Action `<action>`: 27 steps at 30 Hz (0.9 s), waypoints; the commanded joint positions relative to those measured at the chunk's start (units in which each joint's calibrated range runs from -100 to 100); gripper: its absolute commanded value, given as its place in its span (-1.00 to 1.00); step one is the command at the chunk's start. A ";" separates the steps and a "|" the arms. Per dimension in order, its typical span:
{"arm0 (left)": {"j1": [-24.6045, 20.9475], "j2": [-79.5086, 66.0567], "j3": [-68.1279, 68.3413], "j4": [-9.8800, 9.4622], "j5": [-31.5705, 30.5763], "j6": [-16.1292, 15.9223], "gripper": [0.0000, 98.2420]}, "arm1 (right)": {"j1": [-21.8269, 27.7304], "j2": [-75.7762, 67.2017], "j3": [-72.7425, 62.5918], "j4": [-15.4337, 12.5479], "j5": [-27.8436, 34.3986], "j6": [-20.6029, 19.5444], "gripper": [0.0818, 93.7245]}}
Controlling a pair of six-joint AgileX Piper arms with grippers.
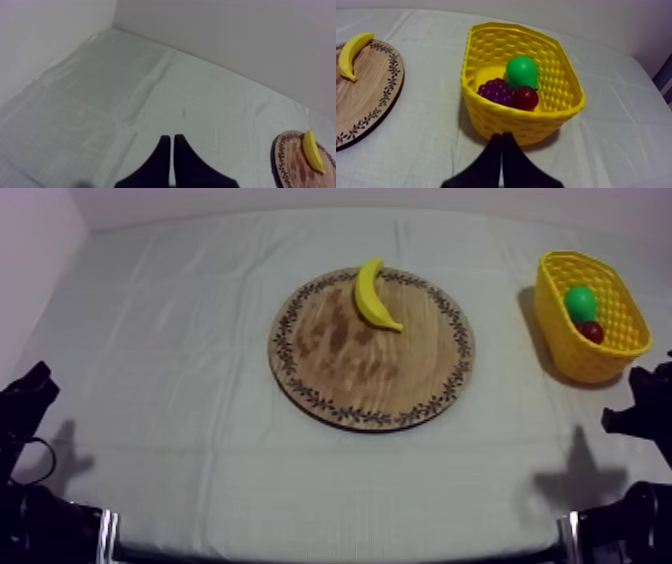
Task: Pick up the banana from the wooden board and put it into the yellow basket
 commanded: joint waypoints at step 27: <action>-0.02 0.02 -0.02 0.00 -0.02 0.02 -1.00 | -0.15 -0.02 0.03 -0.03 0.07 -2.42 -0.99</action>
